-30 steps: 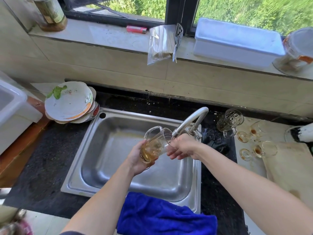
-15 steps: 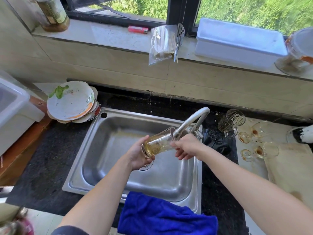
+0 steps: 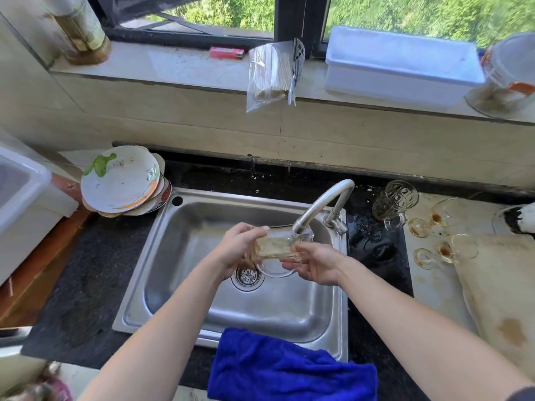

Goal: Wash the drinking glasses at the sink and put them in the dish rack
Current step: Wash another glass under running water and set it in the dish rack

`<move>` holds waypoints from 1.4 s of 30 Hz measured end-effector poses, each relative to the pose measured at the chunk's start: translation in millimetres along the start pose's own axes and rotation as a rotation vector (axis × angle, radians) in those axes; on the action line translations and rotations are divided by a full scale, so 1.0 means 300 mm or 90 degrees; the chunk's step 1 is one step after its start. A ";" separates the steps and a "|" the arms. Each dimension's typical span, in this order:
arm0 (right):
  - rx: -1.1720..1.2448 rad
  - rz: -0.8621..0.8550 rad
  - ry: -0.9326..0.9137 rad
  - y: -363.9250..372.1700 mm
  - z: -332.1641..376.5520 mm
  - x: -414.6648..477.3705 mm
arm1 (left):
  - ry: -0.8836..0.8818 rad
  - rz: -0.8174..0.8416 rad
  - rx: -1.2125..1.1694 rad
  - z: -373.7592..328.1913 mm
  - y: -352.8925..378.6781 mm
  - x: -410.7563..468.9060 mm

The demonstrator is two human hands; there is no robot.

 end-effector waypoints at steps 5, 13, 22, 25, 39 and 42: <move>-0.098 -0.101 -0.035 -0.048 -0.008 0.016 | 0.142 -0.164 0.285 -0.048 -0.015 0.008; -0.198 -0.114 -0.152 -0.044 0.046 -0.007 | 0.118 -0.080 0.207 -0.071 -0.026 0.025; -0.103 -0.096 -0.094 -0.020 0.096 -0.071 | -0.138 0.067 -0.283 0.090 0.085 0.115; -0.080 -0.149 -0.106 -0.009 0.085 -0.085 | -0.119 0.096 -0.356 0.104 0.125 0.111; -0.262 -0.203 -0.350 0.011 0.123 -0.110 | -0.106 0.144 -0.376 0.022 0.103 0.165; -0.323 -0.175 -0.344 0.019 0.127 -0.110 | -0.155 0.067 -0.273 0.014 0.132 0.199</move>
Point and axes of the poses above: each hand's wrist, its own x-axis towards the middle knuckle, its own y-axis out of the palm, z = x × y, the point moved 1 cm from there along x, towards the middle knuckle, and after that the axes turned 4 degrees about -z, right-handed, at the moved point
